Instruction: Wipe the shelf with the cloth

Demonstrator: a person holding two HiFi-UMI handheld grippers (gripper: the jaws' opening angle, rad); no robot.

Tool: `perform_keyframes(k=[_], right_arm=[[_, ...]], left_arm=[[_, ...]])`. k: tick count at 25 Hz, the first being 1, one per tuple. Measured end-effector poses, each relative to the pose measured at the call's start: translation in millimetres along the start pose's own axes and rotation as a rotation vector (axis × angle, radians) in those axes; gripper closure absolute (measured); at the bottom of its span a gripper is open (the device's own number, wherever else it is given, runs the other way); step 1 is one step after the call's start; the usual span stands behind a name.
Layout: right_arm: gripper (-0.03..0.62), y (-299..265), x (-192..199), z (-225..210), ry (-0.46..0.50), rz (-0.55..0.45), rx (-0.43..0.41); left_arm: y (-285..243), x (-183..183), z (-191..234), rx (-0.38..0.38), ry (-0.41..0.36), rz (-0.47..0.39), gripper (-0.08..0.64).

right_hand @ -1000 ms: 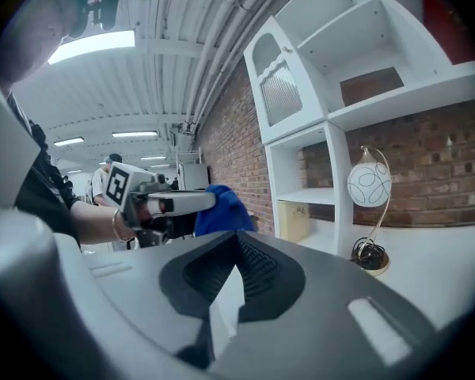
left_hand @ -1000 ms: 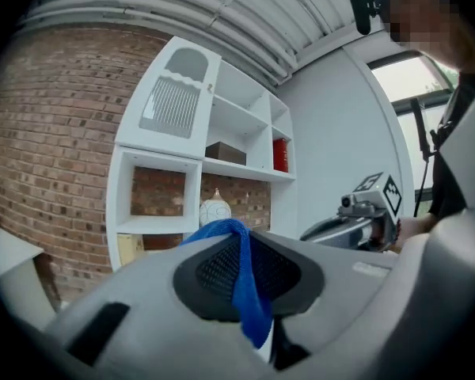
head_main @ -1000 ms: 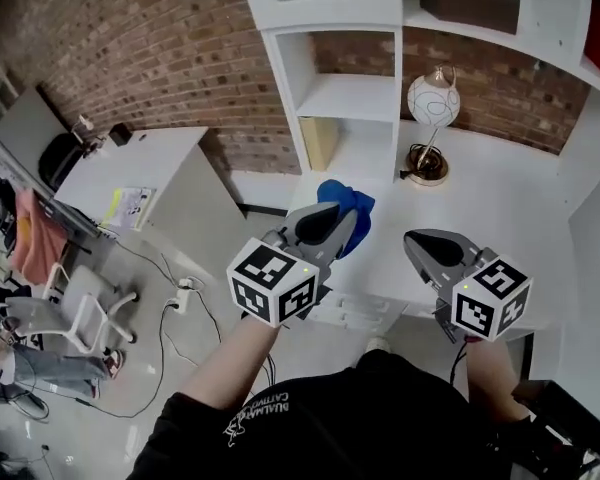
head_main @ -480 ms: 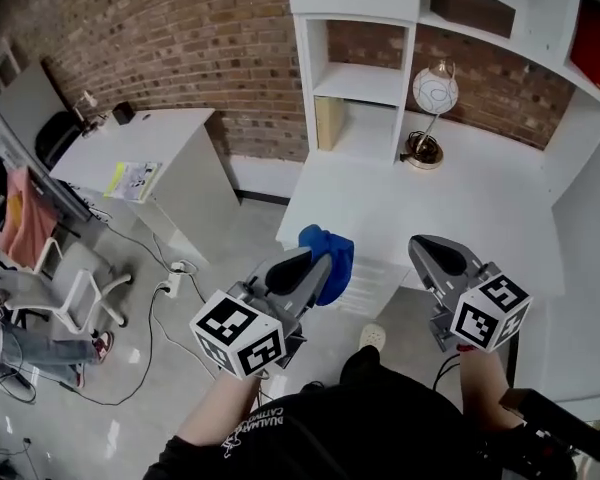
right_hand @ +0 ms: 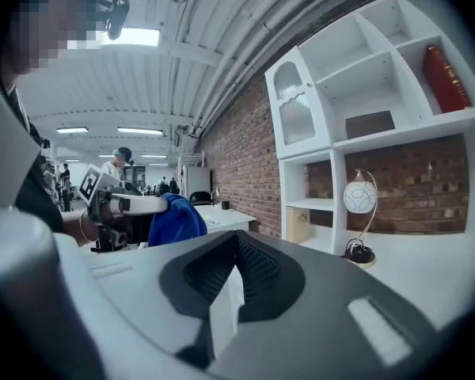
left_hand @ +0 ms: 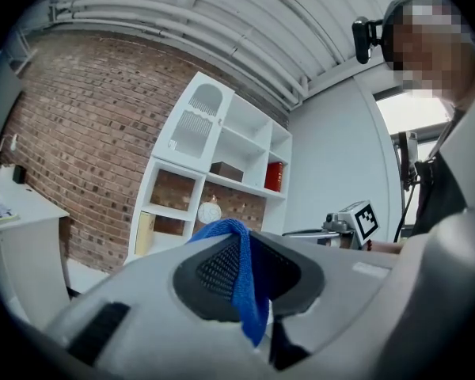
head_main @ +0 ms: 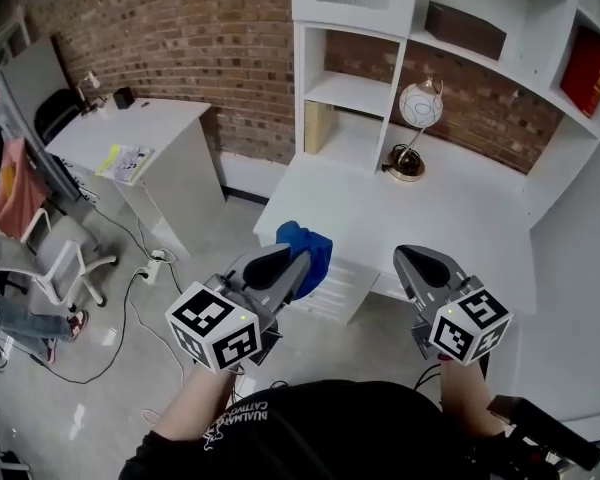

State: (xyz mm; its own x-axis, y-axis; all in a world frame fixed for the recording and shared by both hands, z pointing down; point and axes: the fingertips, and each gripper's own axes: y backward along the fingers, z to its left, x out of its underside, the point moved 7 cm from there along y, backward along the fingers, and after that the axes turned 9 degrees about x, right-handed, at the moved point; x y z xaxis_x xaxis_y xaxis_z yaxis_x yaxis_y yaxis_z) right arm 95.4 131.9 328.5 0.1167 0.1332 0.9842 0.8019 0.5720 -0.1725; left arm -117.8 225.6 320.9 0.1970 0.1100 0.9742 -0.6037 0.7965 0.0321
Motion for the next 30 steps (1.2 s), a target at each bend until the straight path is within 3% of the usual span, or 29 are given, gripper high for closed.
perform_keyframes(k=[5, 15, 30], right_arm=[[0.584, 22, -5, -17, 0.021, 0.034, -0.058], [0.584, 63, 13, -52, 0.026, 0.088, -0.092], [0.584, 81, 23, -65, 0.009, 0.066, -0.078]], left_arm=[[-17, 9, -36, -0.043, 0.011, -0.004, 0.527], [-48, 26, -79, -0.114, 0.024, -0.005, 0.526], [-58, 28, -93, -0.127, 0.015, 0.016, 0.526]])
